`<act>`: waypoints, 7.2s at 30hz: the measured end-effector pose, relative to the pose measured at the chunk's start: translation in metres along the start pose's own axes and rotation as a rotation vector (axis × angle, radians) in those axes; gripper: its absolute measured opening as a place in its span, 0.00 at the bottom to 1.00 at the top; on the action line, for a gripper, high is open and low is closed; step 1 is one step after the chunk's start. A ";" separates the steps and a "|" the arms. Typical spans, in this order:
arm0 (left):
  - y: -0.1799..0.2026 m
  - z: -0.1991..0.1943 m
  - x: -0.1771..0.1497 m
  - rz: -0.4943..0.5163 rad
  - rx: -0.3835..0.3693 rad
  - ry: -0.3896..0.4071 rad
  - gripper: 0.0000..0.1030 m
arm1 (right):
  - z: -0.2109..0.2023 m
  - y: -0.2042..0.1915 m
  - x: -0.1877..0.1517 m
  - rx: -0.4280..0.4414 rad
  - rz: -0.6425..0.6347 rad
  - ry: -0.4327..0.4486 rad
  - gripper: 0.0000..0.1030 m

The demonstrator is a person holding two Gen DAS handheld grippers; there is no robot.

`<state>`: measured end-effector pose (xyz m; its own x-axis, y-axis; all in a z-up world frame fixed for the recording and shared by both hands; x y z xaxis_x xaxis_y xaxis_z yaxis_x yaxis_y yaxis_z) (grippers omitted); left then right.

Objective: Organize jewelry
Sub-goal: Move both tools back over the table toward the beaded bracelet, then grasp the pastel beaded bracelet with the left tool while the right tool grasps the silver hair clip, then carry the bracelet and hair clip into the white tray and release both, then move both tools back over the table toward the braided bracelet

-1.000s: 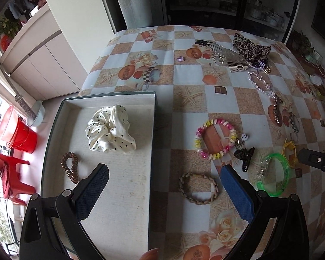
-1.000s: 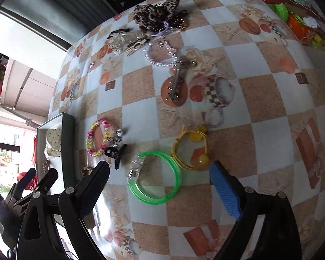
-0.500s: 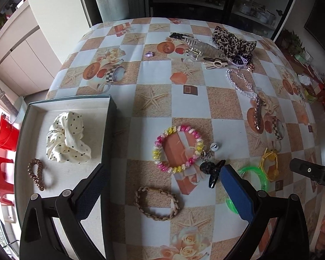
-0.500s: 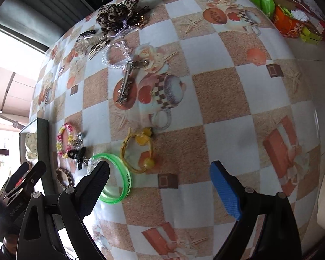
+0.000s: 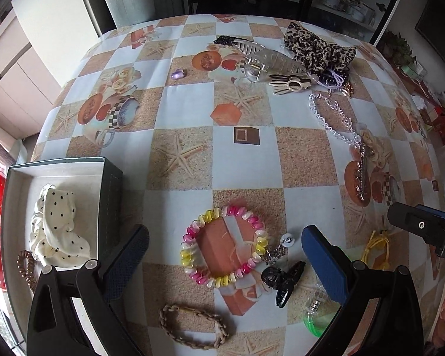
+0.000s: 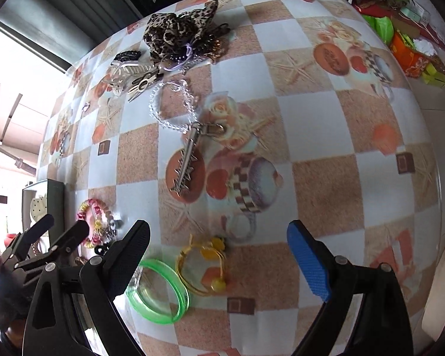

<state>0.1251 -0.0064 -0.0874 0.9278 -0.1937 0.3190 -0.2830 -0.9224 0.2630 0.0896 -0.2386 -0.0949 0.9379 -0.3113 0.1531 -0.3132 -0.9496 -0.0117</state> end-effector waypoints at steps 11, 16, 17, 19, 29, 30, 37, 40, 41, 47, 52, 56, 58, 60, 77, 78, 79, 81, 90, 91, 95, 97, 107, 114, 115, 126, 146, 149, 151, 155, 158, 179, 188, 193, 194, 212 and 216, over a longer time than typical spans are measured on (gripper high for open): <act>-0.016 0.021 0.004 -0.051 0.008 -0.037 0.96 | 0.020 -0.025 0.029 -0.024 -0.010 0.020 0.88; -0.021 0.032 0.002 -0.060 0.009 -0.064 0.93 | 0.027 -0.043 0.033 -0.075 -0.056 0.047 0.79; -0.021 0.033 0.002 -0.056 0.013 -0.059 0.93 | 0.027 -0.045 0.034 -0.083 -0.062 0.053 0.79; -0.020 0.033 0.003 -0.050 0.014 -0.057 0.93 | 0.028 -0.051 0.036 -0.103 -0.073 0.066 0.77; 0.000 0.031 0.004 0.009 -0.007 -0.064 0.53 | 0.026 -0.071 0.038 -0.213 -0.150 0.131 0.47; 0.002 0.030 0.004 0.012 -0.008 -0.062 0.49 | 0.026 -0.071 0.037 -0.214 -0.149 0.133 0.43; 0.002 0.023 0.006 -0.003 -0.049 -0.037 0.19 | 0.021 -0.070 0.035 -0.187 -0.145 0.141 0.18; 0.000 0.013 0.005 -0.005 -0.080 -0.017 0.17 | 0.017 -0.064 0.031 -0.147 -0.134 0.141 0.18; 0.000 0.010 0.003 -0.002 -0.086 -0.010 0.10 | 0.014 -0.062 0.029 -0.131 -0.130 0.142 0.18; 0.008 -0.013 -0.003 0.006 -0.132 0.030 0.11 | -0.005 -0.047 0.021 -0.024 -0.089 0.136 0.18; 0.005 -0.029 -0.006 -0.005 -0.162 0.054 0.11 | -0.020 -0.039 0.014 0.012 -0.065 0.140 0.18; 0.001 -0.045 -0.011 -0.016 -0.175 0.069 0.11 | -0.028 -0.035 0.007 0.035 -0.055 0.134 0.18; -0.001 -0.052 -0.013 -0.018 -0.177 0.078 0.11 | -0.029 -0.036 0.004 0.040 -0.057 0.130 0.18; -0.003 -0.060 -0.017 -0.021 -0.181 0.088 0.11 | -0.033 -0.037 -0.001 0.046 -0.060 0.126 0.18; -0.054 -0.136 -0.051 -0.109 -0.173 0.200 0.11 | -0.073 -0.097 -0.031 0.102 -0.170 0.136 0.18; -0.060 -0.139 -0.054 -0.116 -0.166 0.204 0.11 | -0.075 -0.105 -0.032 0.109 -0.184 0.136 0.18; -0.067 -0.143 -0.057 -0.126 -0.159 0.208 0.11 | -0.077 -0.112 -0.034 0.114 -0.196 0.136 0.18; -0.079 -0.150 -0.064 -0.145 -0.146 0.214 0.11 | -0.080 -0.129 -0.038 0.125 -0.225 0.137 0.18; -0.138 -0.170 -0.100 -0.246 -0.088 0.231 0.11 | -0.087 -0.211 -0.057 0.176 -0.359 0.133 0.18; -0.144 -0.171 -0.104 -0.254 -0.080 0.232 0.11 | -0.088 -0.219 -0.059 0.181 -0.374 0.132 0.18; -0.167 -0.171 -0.117 -0.296 -0.054 0.226 0.11 | -0.088 -0.258 -0.067 0.205 -0.442 0.127 0.18; -0.177 -0.168 -0.123 -0.318 -0.043 0.219 0.11 | -0.087 -0.274 -0.071 0.217 -0.469 0.122 0.18; -0.215 -0.139 -0.144 -0.371 0.004 0.167 0.11 | -0.069 -0.353 -0.079 0.256 -0.599 0.101 0.18; -0.223 -0.120 -0.149 -0.404 0.000 0.147 0.11 | -0.044 -0.388 -0.073 0.252 -0.629 0.080 0.18; -0.223 -0.117 -0.149 -0.404 0.005 0.140 0.11 | -0.041 -0.390 -0.072 0.252 -0.634 0.074 0.18; -0.222 -0.106 -0.148 -0.386 0.072 0.100 0.11 | -0.002 -0.409 -0.070 0.195 -0.660 0.029 0.18; -0.206 -0.120 -0.139 -0.346 0.146 0.115 0.78 | -0.028 -0.400 -0.060 0.304 -0.608 0.033 0.46; -0.204 -0.120 -0.135 -0.340 0.152 0.110 0.78 | -0.043 -0.391 -0.055 0.331 -0.586 0.058 0.51; -0.204 -0.120 -0.134 -0.338 0.159 0.109 0.78 | -0.051 -0.382 -0.053 0.345 -0.566 0.067 0.54; -0.200 -0.124 -0.131 -0.339 0.192 0.122 1.00 | -0.059 -0.362 -0.051 0.361 -0.525 0.071 0.58; -0.194 -0.126 -0.127 -0.321 0.215 0.120 1.00 | -0.061 -0.337 -0.048 0.362 -0.485 0.069 0.64; -0.107 -0.135 -0.093 -0.127 0.164 0.125 1.00 | -0.045 -0.161 -0.051 0.231 -0.228 0.041 1.00; -0.065 -0.112 -0.077 -0.050 0.088 0.089 1.00 | -0.033 -0.091 -0.053 0.166 -0.126 0.007 1.00; -0.038 -0.098 -0.073 -0.006 0.041 0.061 1.00 | -0.030 -0.069 -0.048 0.137 -0.104 0.003 1.00; -0.034 -0.095 -0.073 -0.002 0.034 0.055 1.00 | -0.029 -0.065 -0.047 0.131 -0.099 0.002 1.00; -0.006 -0.037 -0.084 -0.120 0.021 -0.034 1.00 | -0.010 -0.027 -0.020 0.038 -0.124 0.025 1.00; -0.008 -0.025 -0.084 -0.131 0.049 -0.036 1.00 | -0.002 -0.028 -0.015 0.017 -0.151 0.029 1.00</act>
<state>0.0435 0.0257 -0.0934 0.9643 -0.0813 0.2521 -0.1473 -0.9556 0.2552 0.0836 -0.2074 -0.0950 0.9694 -0.1638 0.1828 -0.1660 -0.9861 -0.0032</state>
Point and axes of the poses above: each gripper's, at about its wrist camera, not at the fingertips, and z roughly the way its jaws point, y to its right, x to its top, the point moved 1 cm from there along z, roughly the way its jaws point, and after that the axes turned 15 degrees about -x, right-handed, at the moved point
